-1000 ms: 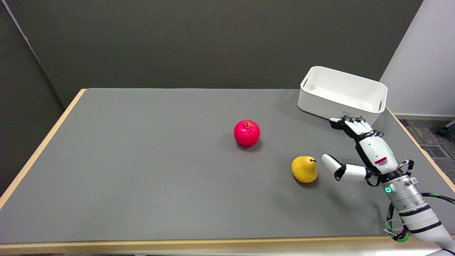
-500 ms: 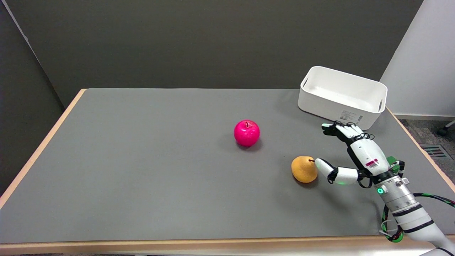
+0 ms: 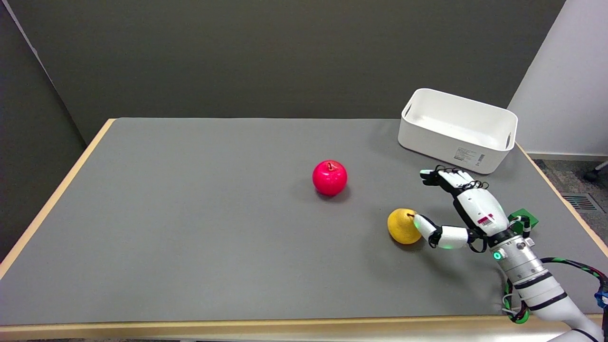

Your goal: Pick up the yellow pear.

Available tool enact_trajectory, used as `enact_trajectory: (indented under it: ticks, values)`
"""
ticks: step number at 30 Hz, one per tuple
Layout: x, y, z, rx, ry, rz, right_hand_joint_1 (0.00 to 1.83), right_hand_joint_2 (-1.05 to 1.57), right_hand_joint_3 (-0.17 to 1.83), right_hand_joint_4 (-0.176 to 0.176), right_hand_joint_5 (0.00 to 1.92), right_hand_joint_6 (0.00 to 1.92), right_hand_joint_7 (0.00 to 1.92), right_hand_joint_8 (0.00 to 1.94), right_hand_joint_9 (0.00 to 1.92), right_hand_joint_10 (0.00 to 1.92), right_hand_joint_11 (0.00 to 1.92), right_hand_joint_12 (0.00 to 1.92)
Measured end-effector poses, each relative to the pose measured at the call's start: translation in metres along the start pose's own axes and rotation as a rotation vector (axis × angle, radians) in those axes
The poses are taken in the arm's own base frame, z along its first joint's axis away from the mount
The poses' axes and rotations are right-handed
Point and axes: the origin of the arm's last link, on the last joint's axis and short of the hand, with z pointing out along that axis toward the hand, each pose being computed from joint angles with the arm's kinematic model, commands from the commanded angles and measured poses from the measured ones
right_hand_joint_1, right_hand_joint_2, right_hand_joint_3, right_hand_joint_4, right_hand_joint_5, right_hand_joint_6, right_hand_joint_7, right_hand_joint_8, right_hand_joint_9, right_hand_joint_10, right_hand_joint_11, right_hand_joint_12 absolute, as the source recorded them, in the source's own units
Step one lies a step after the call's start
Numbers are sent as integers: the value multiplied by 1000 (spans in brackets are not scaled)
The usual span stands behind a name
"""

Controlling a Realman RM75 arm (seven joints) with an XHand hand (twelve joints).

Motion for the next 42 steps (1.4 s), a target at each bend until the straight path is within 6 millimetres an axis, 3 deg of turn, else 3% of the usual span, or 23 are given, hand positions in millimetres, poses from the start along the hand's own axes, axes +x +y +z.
enact_trajectory:
  ticks: [13,16,28,42]
  values:
    - [-4,-1,-6,-17,-3,11,390,572,909,-72,261,538,426,578,301,900,150,1337]
    - [-3,-1,-9,-20,-5,13,440,586,826,-73,275,502,431,538,262,940,140,1363]
    - [1,-2,-20,-35,-54,22,380,576,810,-77,249,466,388,482,216,888,109,1330]
    - [-12,-10,-10,-6,-86,65,340,576,811,-61,239,446,378,449,216,853,100,1308]
